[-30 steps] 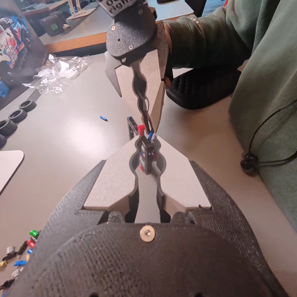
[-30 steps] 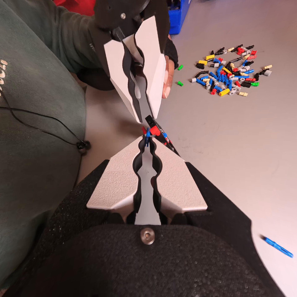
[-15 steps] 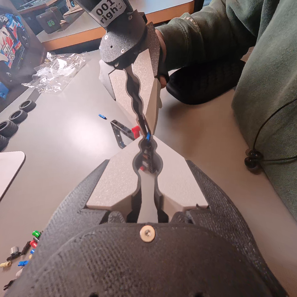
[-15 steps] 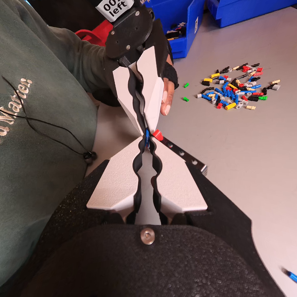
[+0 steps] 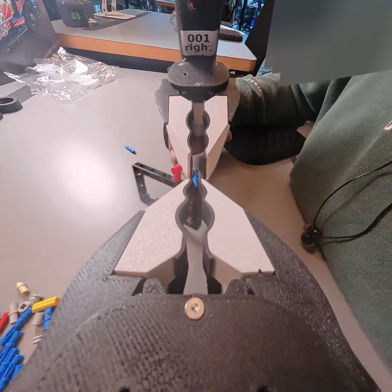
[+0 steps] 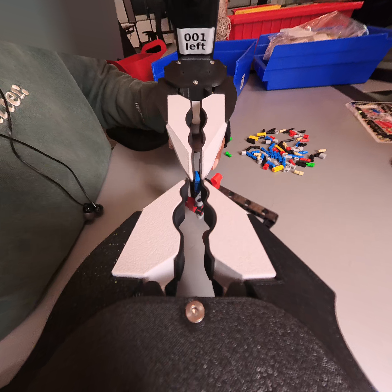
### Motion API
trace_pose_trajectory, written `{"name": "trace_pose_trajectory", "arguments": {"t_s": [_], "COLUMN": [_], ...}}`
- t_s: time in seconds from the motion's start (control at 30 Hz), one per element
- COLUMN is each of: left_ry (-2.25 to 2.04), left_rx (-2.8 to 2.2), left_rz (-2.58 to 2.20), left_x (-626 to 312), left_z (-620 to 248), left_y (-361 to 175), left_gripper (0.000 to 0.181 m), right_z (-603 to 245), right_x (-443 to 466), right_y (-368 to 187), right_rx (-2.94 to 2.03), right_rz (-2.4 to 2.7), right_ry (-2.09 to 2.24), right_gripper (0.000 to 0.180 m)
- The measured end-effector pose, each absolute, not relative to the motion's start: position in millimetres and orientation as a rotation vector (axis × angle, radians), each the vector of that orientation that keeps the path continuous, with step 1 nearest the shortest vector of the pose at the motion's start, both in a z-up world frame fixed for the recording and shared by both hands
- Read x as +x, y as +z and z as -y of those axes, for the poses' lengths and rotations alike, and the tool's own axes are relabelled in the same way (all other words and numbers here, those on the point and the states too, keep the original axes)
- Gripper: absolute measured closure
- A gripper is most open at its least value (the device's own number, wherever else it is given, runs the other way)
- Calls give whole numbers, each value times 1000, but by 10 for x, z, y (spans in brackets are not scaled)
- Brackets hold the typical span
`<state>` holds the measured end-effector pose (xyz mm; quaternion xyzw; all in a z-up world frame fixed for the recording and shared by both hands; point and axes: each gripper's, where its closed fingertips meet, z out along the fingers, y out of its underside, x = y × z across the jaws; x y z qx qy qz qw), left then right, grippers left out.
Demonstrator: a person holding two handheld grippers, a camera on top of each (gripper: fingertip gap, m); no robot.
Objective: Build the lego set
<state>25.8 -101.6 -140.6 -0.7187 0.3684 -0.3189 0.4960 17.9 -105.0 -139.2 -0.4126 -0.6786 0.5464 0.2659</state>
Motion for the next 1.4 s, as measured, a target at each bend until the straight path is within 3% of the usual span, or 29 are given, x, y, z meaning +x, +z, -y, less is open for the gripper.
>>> {"name": "trace_pose_trajectory", "arguments": {"t_s": [0.47,0.67,0.83,1.0,1.1,1.4], "left_ry": [-989,-952,-712,-655,-616,-860], "left_rx": [-1761,-1713,-1827,-1917,-1908,-1831], "left_rz": [-765,-744,-817,-827,-860,-1013], "left_x": [214,127,56,187,213,163], "left_z": [1011,1000,932,881,867,1099], "left_y": [-1393,-1224,-1446,-1666,-1697,-1611], "left_gripper": [177,141,117,122,140,143], "right_z": [1035,1036,1014,994,1000,509], "right_x": [120,94,74,40,43,264], "right_y": [-1397,-1410,-1417,-1424,-1418,-1357], "right_rx": [-1059,-1092,-1138,-1183,-1183,-1177], "right_rz": [1773,1777,1765,1749,1751,1913], "right_ry": [1490,1516,1543,1558,1561,1197], "right_gripper": [177,177,177,177,177,177]}}
